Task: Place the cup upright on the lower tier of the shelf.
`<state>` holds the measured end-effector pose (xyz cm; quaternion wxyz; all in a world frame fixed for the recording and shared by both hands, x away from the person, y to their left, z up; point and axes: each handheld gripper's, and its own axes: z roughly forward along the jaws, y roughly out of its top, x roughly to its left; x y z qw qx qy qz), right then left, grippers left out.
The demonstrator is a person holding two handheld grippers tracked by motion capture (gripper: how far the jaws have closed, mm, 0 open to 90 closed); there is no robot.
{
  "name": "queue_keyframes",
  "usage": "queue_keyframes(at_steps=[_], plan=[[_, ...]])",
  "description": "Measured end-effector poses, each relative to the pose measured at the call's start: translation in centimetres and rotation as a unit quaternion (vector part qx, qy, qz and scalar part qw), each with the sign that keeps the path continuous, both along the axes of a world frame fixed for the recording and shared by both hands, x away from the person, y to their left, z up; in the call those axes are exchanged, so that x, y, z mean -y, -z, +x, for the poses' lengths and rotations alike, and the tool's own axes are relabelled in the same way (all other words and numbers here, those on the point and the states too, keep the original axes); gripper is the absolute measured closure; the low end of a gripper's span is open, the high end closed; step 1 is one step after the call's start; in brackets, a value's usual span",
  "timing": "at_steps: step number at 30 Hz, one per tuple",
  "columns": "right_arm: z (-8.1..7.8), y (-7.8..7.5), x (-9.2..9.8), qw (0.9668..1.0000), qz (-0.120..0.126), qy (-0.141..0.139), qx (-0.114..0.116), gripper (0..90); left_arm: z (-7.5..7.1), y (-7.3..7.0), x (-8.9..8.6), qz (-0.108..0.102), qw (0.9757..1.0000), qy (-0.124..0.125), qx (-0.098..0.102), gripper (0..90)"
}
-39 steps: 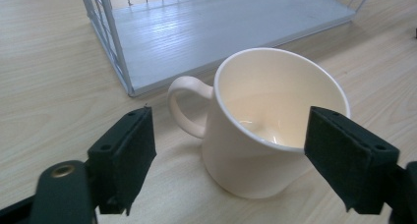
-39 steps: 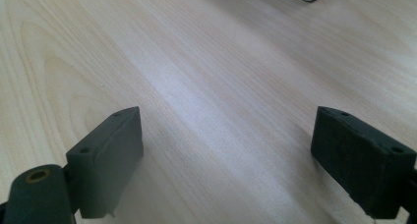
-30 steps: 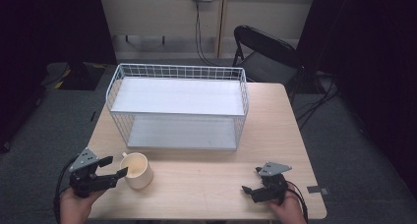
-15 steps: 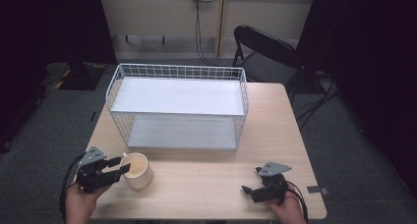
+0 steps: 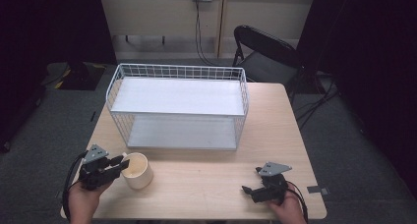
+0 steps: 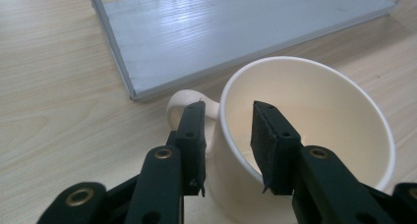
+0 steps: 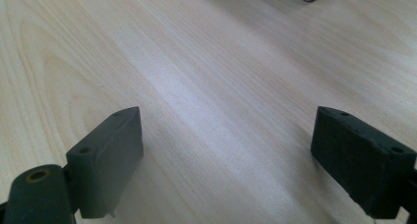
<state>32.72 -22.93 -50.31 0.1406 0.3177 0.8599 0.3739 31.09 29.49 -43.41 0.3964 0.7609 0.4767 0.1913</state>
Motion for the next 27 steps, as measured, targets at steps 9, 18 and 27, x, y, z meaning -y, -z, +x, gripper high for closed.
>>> queue_keyframes(at_steps=[9, 18, 27], plan=[[0.00, 0.00, 0.00, 1.0000, 0.000, 0.000, 0.000, 11.7, 0.59, -0.06, 0.47, 0.003, 0.9998, -0.010, -0.015, 76.6], [0.00, 0.00, 0.00, 1.0000, 0.000, 0.000, 0.000, 11.7, 0.79, -0.05, 0.56, 0.007, 0.9998, -0.012, -0.017, 80.9], [0.00, 0.00, 0.00, 1.0000, 0.000, 0.000, 0.000, 11.7, 0.60, -0.36, 0.77, 0.031, 0.9992, -0.020, -0.014, 83.8]])
